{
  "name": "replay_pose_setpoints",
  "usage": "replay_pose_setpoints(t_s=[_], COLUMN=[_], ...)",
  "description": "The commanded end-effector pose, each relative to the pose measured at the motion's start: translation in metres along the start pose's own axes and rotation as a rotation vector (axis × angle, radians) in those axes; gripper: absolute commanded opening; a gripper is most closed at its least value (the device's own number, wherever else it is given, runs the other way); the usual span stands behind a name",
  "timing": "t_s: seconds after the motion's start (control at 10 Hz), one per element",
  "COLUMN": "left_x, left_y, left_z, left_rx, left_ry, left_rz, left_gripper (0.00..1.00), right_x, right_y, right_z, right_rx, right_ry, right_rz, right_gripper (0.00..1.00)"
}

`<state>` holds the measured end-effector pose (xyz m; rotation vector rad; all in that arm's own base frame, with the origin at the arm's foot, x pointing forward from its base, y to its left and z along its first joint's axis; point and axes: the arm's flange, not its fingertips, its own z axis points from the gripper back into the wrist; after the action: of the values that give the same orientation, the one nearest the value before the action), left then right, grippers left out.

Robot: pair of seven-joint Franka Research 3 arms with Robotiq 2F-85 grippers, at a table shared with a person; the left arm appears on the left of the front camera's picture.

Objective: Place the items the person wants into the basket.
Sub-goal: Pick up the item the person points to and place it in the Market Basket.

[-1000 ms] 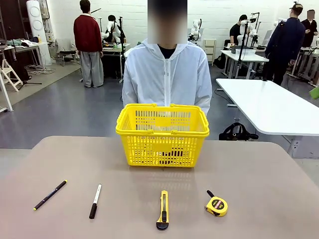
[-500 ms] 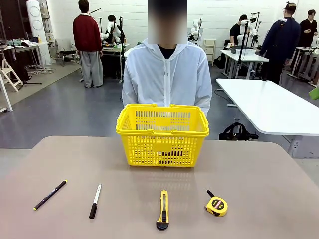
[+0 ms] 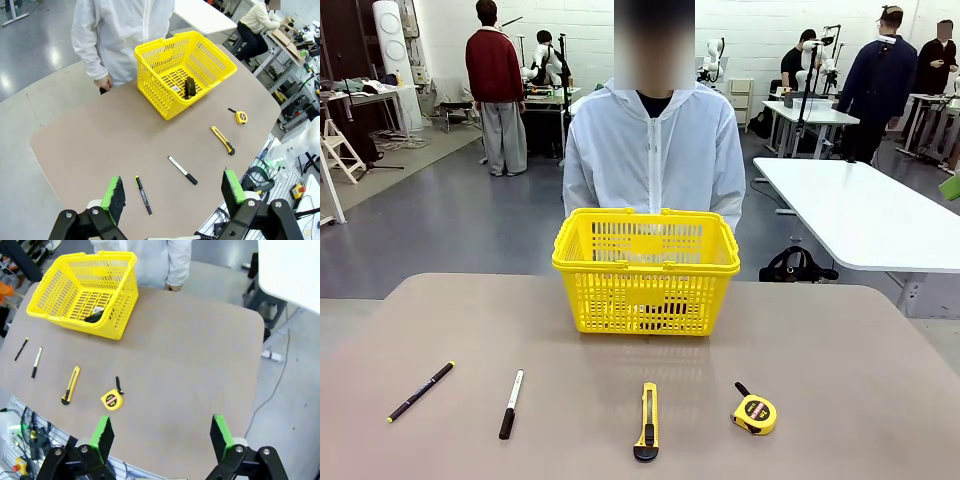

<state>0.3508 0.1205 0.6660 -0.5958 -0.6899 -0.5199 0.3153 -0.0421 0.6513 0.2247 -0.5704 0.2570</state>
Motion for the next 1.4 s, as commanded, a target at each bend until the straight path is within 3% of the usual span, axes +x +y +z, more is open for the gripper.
replay_pose_setpoints(t_s=[0.0,1.3], left_x=[-0.0002,-0.0002], left_y=[0.0011,0.0011], left_z=[0.0006,0.0006], left_rx=[-0.012,-0.012], left_ry=[-0.014,-0.014], left_rz=[-0.015,-0.015], left_gripper=[1.0,1.0], right_x=[-0.0003,-0.0003], right_y=[0.0011,0.0011], right_z=[-0.0034,-0.0034], right_rx=[0.001,0.001], right_ry=[0.011,0.011], right_rz=[0.002,0.002], right_gripper=[1.0,1.0])
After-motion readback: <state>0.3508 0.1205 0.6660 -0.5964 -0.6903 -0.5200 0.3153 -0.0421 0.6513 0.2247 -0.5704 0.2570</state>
